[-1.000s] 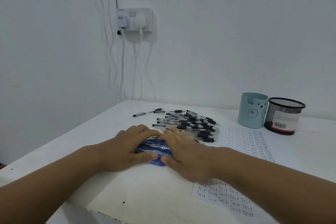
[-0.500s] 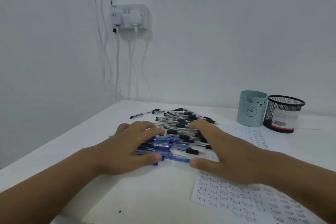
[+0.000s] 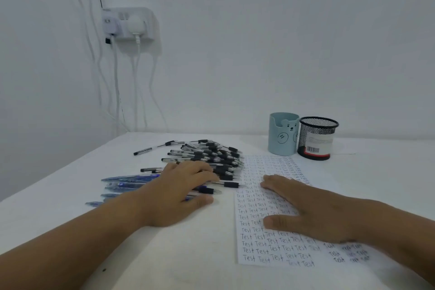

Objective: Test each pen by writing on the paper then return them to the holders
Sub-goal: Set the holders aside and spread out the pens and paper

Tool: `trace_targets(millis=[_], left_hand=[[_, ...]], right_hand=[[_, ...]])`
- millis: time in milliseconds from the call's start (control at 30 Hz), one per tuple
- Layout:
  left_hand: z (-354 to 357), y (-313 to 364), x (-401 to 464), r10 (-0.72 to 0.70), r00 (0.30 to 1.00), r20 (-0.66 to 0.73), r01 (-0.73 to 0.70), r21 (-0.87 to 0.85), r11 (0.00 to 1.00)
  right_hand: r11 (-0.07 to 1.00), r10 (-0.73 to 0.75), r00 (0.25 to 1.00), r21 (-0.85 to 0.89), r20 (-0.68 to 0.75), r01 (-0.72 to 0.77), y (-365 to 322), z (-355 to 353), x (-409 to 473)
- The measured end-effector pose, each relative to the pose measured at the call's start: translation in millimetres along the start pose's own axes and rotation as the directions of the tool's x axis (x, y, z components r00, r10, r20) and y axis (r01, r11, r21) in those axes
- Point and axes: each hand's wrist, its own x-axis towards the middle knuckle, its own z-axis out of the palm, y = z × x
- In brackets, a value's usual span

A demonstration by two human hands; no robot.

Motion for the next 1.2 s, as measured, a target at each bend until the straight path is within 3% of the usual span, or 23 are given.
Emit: trace_targets(millis=[300,667,767,900,1200], left_hand=[[0.5,-6.0,8.1,-0.013,0.997,-0.072,0.013,0.001,1.0],[-3.2,7.8,36.7,0.09,0.988,-0.124,-0.087,0.025,0.996],[-6.4,11.4,44.6,0.056,0.987,-0.154,-0.07,-0.089,0.994],[-1.7,9.8,47.8,-0.063,0.974,-0.219,0.014,-0.22,0.975],[7.0,-0.4,41.2,-0.054,0.961,-0.271,0.006,-0.177,0.984]], right_hand=[[0.998,0.049,0.999,-0.042,0.009,-0.048,1.4,3.1,-11.7],[0.997,0.044,0.999,-0.057,0.028,-0.043,-4.1,-0.4,-7.7],[0.987,0.05,0.996,-0.151,-0.079,-0.061,-14.5,-8.3,-0.1],[0.983,-0.096,0.94,-0.179,-0.327,0.038,-35.4,-7.7,30.7],[0.992,-0.077,0.901,0.056,-0.427,0.112,-33.7,-18.8,71.1]])
